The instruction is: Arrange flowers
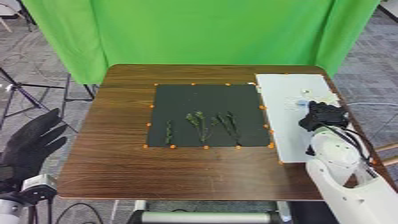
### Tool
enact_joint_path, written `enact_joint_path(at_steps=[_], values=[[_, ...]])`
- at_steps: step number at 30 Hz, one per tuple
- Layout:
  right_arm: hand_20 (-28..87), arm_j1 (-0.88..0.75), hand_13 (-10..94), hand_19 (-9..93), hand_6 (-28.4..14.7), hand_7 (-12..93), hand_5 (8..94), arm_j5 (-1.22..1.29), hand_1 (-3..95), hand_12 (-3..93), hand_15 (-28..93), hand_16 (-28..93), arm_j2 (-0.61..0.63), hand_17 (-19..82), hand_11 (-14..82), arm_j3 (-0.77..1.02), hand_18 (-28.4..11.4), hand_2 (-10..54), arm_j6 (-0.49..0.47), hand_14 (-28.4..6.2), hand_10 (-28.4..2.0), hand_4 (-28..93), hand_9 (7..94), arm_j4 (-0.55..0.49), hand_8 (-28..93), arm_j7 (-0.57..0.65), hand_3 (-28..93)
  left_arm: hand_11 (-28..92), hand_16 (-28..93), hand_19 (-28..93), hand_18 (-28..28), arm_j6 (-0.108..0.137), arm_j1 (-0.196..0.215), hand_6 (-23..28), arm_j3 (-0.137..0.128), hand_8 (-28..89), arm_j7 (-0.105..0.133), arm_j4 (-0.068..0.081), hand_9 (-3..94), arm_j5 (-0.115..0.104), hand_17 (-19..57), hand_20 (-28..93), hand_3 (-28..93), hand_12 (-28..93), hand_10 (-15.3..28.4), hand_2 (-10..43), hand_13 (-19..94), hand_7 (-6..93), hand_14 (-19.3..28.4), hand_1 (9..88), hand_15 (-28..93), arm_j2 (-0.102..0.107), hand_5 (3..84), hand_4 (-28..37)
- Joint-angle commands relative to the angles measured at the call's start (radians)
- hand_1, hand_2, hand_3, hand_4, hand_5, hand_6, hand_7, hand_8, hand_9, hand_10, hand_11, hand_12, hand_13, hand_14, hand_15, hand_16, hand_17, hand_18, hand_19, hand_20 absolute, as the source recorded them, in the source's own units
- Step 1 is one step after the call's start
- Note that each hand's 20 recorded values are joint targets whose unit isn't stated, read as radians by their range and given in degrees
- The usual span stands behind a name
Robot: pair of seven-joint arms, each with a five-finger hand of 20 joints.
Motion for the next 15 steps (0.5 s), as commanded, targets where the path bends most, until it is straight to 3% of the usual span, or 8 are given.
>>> enact_joint_path(at_steps=[1, 4, 8, 12, 15], values=[[43, -0.017, 58, 72, -5.6, 33, 36.9, 0.005, 34.3, 22.1, 48, 18, -0.007, 18, 25.2, -0.006, -21.6, -9.5, 0.019, -8.1, -14.3, -28, 47.5, 0.032, -14, 0.007, 87, 17, 6, 38, 18.0, -0.004, 0.008, 2.2, -0.005, -11, -0.003, -0.001, 19.1, -0.001, -10.3, 10, 71, 19, 9.4, -3.1, 16, 23.1, 11.4, 23.7, 21, 0.000, 25.0, -27.9], [43, -0.021, 64, 74, -3.4, 39, 43.0, -0.012, 38.3, 22.4, 49, 25, -0.006, 21, 30.0, -0.010, -20.9, -8.8, 0.084, -5.2, -12.7, -28, 55.3, 0.060, -17, -0.012, 86, 17, 6, 38, 18.0, -0.004, 0.006, 2.2, -0.006, -11, -0.004, 0.000, 19.1, -0.001, -10.3, 10, 71, 18, 9.4, -3.1, 16, 23.2, 11.4, 23.6, 21, 0.001, 25.0, -27.8], [44, -0.038, 73, 79, 0.6, 55, 55.2, -0.035, 48.0, 45.0, 55, 30, -0.003, 27, 21.6, -0.013, -20.5, -4.9, 0.222, -4.0, -7.0, -28, 74.4, 0.060, 3, -0.047, 79, 17, 6, 38, 18.0, 0.000, 0.011, 2.2, -0.014, -11, 0.002, -0.004, 19.1, 0.000, -10.3, 10, 71, 18, 9.4, -3.0, 16, 23.2, 11.4, 23.6, 21, 0.000, 25.0, -27.8], [45, -0.020, 78, 83, 0.8, 55, 63.0, -0.023, 48.7, 51.9, 62, 28, -0.012, 31, 23.5, -0.026, -20.3, -5.8, 0.262, -4.0, -6.4, -28, 81.5, 0.025, 6, -0.080, 82, 17, 6, 38, 18.0, -0.001, 0.020, 2.2, -0.038, -11, -0.003, -0.009, 19.1, -0.002, -10.3, 10, 71, 18, 9.4, -2.9, 16, 23.2, 11.4, 23.6, 21, 0.012, 25.0, -27.8], [45, 0.021, 78, 83, 0.6, 55, 64.9, -0.006, 48.1, 52.7, 63, 28, -0.021, 32, 23.7, -0.069, -20.2, -7.2, 0.286, -4.1, -6.5, -27, 82.6, -0.004, 5, -0.118, 84, 17, 6, 38, 18.0, 0.004, 0.031, 2.1, -0.063, -11, -0.008, -0.013, 19.1, -0.007, -10.3, 10, 71, 18, 9.4, -2.9, 16, 23.2, 11.4, 23.6, 21, 0.035, 25.0, -27.7]])
